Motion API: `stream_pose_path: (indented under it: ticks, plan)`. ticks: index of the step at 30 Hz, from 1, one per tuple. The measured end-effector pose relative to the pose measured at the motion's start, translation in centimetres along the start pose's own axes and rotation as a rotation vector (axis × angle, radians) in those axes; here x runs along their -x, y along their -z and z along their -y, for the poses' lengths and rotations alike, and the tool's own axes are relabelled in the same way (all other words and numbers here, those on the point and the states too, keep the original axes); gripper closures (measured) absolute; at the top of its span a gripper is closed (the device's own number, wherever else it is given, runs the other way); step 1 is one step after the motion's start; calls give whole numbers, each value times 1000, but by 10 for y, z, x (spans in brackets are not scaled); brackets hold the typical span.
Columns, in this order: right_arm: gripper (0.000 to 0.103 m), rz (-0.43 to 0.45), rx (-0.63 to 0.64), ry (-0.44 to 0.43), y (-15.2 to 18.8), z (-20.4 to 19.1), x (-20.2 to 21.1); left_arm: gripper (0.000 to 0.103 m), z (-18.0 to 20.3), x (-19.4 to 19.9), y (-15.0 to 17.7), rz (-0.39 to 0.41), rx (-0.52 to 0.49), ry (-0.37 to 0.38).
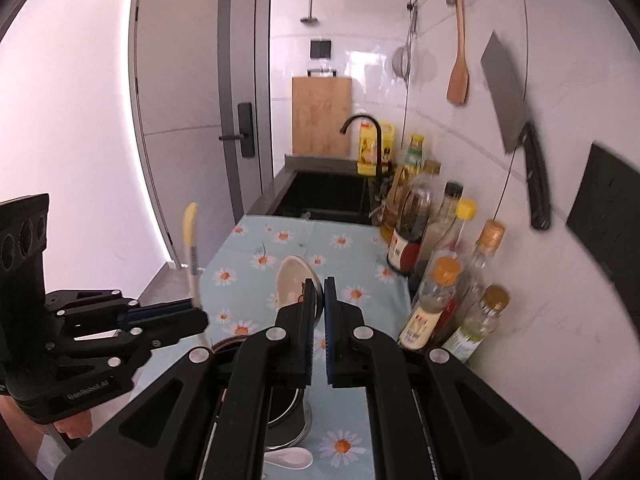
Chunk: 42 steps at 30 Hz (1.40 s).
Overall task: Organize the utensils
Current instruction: 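Lift both spoons into the black holder and open both tools, then withdraw both tools from the holder back toward the table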
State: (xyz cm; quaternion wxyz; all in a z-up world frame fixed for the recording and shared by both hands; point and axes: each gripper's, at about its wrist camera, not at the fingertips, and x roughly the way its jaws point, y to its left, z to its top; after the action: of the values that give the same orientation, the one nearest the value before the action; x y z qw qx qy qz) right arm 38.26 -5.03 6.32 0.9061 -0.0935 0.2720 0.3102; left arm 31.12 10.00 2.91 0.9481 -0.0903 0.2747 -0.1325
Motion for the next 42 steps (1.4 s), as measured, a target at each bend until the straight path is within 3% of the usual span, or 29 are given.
stream_pose_path:
  ticks: [9,23,27,28,30,31,42]
  plan:
    - [98,-87,-27,-4,24,0,-36,97,-11,-41,26,-93,0,4]
    - [94,-144,-9,-41,42,-17,-48,96,-8,-47,47,-159,-8,-16]
    - [89,-178,-60,-104,44,-14,-50,95,-8,-49,51,-187,3,-32]
    - [88,-179,-73,-110,44,-12,-49,94,-7,-48,51,-188,1,-36]
    - [88,-177,-91,-120,43,-10,-47,72,-7,-46,50,-189,8,-53]
    - [88,-177,-95,-126,42,-10,-45,68,-8,-44,49,-182,18,-55]
    - [88,-145,-109,-146,42,-3,-22,67,-3,-26,42,-160,29,-83]
